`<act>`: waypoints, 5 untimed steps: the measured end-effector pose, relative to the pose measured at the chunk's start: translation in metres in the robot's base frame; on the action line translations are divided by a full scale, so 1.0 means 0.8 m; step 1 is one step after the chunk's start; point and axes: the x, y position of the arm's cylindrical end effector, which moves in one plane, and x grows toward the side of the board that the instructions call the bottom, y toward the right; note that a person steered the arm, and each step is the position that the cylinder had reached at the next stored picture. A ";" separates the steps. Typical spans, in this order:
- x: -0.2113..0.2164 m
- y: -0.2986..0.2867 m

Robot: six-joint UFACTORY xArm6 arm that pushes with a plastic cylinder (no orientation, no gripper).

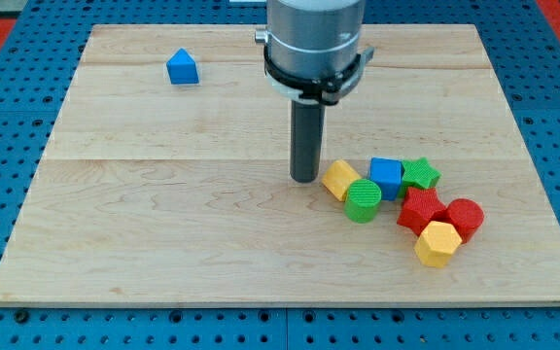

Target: Move the yellow heart to the left side of the blue cube

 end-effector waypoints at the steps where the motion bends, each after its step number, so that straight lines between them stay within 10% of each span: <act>1: 0.010 0.035; 3: 0.019 0.038; 5: -0.112 -0.005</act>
